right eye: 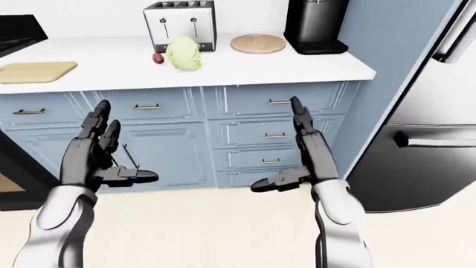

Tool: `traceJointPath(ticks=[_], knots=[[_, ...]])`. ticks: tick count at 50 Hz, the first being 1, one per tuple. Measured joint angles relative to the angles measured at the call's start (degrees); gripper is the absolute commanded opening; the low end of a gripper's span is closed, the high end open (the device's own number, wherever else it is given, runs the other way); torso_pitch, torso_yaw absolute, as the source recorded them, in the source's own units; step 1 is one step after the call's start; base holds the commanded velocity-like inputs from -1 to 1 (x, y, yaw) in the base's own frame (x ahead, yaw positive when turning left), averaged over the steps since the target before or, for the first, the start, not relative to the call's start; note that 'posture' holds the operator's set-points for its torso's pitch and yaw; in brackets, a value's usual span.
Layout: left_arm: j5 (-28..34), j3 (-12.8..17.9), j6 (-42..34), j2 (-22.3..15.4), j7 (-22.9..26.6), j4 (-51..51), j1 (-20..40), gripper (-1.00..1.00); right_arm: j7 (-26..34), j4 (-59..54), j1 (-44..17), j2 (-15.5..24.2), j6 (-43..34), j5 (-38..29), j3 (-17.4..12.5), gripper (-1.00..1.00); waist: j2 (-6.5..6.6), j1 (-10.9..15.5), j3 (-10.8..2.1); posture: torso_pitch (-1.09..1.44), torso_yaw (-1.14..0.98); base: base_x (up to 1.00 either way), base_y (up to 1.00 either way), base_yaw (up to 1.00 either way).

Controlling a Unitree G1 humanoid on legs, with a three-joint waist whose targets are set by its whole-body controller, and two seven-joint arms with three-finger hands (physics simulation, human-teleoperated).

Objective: Place the lettuce and the sweet potato on separate cutting boards.

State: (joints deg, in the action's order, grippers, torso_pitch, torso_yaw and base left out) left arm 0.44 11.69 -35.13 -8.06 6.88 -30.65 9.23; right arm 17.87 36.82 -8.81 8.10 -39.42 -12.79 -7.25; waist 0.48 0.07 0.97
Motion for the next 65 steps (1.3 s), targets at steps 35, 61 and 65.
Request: traceJointPath(ticks=[35, 61, 65], knots=[[0.85, 2.66, -3.56, -1.57, 2.18, -3.57, 0.60, 1.00, 9.14, 6.30, -3.55, 0.21, -5.98, -7.40, 2.43, 1.00, 1.17, 0.07, 1.88, 0.00, 0.00, 0.21, 0.15, 0.00], [0.97, 2.74, -2.92, -1.42, 1.99, -2.16, -0.28, 1.00, 9.95, 6.16, -2.96, -0.83, -5.24, -8.18, 3.26, 1.00, 1.18, 0.34, 1.26, 0.00, 0.00, 0.25, 0.29, 0.00], [0.95, 2.36, -2.28, -1.25, 2.12, -2.61, -0.36, 1.00, 9.58, 7.01, -3.04, -1.01, -4.50, -8.12, 3.10, 1.00, -1.30, 0.65, 1.33, 0.00, 0.00, 0.26, 0.15, 0.00]])
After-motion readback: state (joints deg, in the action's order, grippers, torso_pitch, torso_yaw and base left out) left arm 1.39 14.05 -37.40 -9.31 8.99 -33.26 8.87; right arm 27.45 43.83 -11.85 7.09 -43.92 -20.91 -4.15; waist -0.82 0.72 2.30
